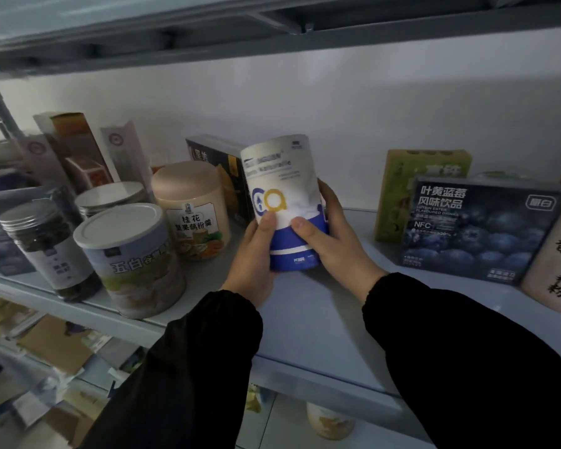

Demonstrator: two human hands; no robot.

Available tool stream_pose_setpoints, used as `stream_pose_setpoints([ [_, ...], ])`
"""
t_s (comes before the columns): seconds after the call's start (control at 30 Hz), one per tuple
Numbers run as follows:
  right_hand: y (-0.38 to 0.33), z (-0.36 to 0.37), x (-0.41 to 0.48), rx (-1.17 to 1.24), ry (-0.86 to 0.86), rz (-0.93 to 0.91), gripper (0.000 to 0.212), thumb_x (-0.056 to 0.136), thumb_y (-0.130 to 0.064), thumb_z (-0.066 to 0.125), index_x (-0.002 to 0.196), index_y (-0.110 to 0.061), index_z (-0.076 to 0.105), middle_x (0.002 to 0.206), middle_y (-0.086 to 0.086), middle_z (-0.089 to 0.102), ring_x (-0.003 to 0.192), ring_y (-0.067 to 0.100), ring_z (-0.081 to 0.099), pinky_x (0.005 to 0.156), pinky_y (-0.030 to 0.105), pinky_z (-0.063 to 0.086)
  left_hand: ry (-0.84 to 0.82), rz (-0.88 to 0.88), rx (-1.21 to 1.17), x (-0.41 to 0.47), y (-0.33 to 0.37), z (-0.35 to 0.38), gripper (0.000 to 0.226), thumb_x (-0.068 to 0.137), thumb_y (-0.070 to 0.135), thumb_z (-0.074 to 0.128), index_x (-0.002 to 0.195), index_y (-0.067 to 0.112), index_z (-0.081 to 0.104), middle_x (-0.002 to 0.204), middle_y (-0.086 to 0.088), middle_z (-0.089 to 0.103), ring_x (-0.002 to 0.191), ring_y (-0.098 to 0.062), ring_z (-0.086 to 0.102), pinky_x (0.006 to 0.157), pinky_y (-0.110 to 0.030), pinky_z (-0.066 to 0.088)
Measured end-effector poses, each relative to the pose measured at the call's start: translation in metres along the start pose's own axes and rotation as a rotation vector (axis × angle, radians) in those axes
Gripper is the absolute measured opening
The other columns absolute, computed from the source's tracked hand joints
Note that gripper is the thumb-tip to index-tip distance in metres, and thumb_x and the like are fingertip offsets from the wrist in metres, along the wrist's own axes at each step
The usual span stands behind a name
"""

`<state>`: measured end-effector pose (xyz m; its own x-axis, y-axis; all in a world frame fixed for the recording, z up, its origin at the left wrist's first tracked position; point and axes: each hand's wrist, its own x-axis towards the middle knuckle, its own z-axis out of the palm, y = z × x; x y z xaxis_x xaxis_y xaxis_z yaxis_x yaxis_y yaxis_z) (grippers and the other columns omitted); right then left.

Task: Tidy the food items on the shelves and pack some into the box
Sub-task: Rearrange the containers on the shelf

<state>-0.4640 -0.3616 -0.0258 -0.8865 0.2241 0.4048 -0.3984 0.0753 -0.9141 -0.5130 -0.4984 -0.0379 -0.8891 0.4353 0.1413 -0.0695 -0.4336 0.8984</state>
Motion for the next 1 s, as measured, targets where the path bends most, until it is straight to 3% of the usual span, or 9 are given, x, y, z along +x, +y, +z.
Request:
stream_pose_setpoints([
  [0.07,-0.0002,-0.0003,0.0019,0.098,-0.020,0.065,0.060,0.086,-0.044,0.076,0.139,-0.038,0.050,0.131,0.001,0.069,0.116,0.023,0.070,0.098,0.045,0.058,-0.013,0.003,-0.053,-0.0016,0.0030,0.0010,0.065,0.085,0.062,0.054,0.135,0.021,0.061,0.130,-0.008,0.072,0.116,-0.027,0.071,0.100,-0.051,0.056],
  [0.13,0.0024,0.0019,0.0013,0.237,-0.089,0.157,0.079,0.076,-0.057,0.082,0.140,-0.021,0.053,0.131,0.013,0.070,0.117,0.033,0.068,0.104,0.052,0.054,-0.032,-0.006,-0.096,-0.0030,0.0045,0.0007,0.062,0.087,0.062,0.046,0.129,0.020,0.065,0.127,-0.009,0.074,0.112,-0.027,0.072,0.104,-0.049,0.054],
  [0.23,0.0028,0.0032,-0.0006,0.353,-0.153,0.241,0.093,0.070,-0.055,0.086,0.143,-0.009,0.052,0.128,0.017,0.071,0.109,0.031,0.070,0.099,0.048,0.056,-0.056,-0.016,-0.079,-0.0047,0.0043,0.0000,0.065,0.087,0.062,0.047,0.132,0.017,0.063,0.129,-0.010,0.072,0.113,-0.027,0.071,0.104,-0.047,0.055],
  [0.3,0.0045,0.0003,0.0014,0.336,-0.110,0.258,0.101,0.062,-0.060,0.091,0.142,-0.011,0.052,0.127,0.015,0.072,0.109,0.031,0.071,0.099,0.049,0.057,-0.013,-0.021,-0.049,-0.0034,0.0042,0.0003,0.065,0.087,0.063,0.048,0.133,0.019,0.062,0.126,-0.009,0.074,0.112,-0.027,0.072,0.099,-0.047,0.058],
  [0.37,0.0037,-0.0009,0.0016,0.225,-0.032,0.222,0.086,0.069,-0.056,0.086,0.139,-0.021,0.052,0.124,0.009,0.074,0.109,0.030,0.073,0.100,0.052,0.057,0.024,-0.023,0.010,-0.0019,0.0033,0.0002,0.067,0.090,0.064,0.048,0.139,0.020,0.059,0.127,-0.008,0.074,0.115,-0.030,0.071,0.093,-0.048,0.059],
  [0.5,-0.0002,0.0017,-0.0014,-0.012,0.009,0.123,0.059,0.092,-0.040,0.075,0.142,-0.031,0.045,0.121,-0.006,0.071,0.102,0.012,0.074,0.086,0.033,0.061,0.046,0.012,0.134,-0.0028,0.0001,-0.0006,0.075,0.085,0.059,0.065,0.148,0.023,0.049,0.129,-0.007,0.072,0.115,-0.028,0.072,0.092,-0.048,0.061],
  [0.73,-0.0004,-0.0011,-0.0022,0.373,-0.080,0.253,0.056,0.086,-0.048,0.068,0.133,-0.021,0.054,0.116,0.009,0.076,0.102,0.027,0.074,0.089,0.044,0.062,-0.033,-0.091,-0.009,-0.0069,0.0029,-0.0016,0.066,0.077,0.060,0.063,0.127,0.018,0.065,0.116,-0.010,0.077,0.097,-0.024,0.076,0.083,-0.040,0.063],
  [0.87,-0.0002,0.0006,0.0000,0.331,-0.024,0.230,0.052,0.086,-0.047,0.068,0.130,-0.024,0.054,0.114,0.008,0.076,0.102,0.027,0.074,0.093,0.048,0.060,-0.018,-0.072,0.005,-0.0073,0.0043,0.0007,0.062,0.080,0.056,0.058,0.128,0.017,0.063,0.113,-0.009,0.078,0.096,-0.023,0.077,0.078,-0.038,0.063],
  [1.0,-0.0017,0.0025,0.0012,0.223,0.042,0.161,0.065,0.082,-0.048,0.072,0.139,-0.027,0.049,0.117,0.005,0.076,0.104,0.028,0.075,0.092,0.050,0.061,0.009,-0.042,0.079,-0.0041,0.0036,0.0009,0.054,0.096,0.056,0.051,0.135,0.019,0.061,0.124,-0.011,0.075,0.115,-0.031,0.071,0.095,-0.051,0.059],
])
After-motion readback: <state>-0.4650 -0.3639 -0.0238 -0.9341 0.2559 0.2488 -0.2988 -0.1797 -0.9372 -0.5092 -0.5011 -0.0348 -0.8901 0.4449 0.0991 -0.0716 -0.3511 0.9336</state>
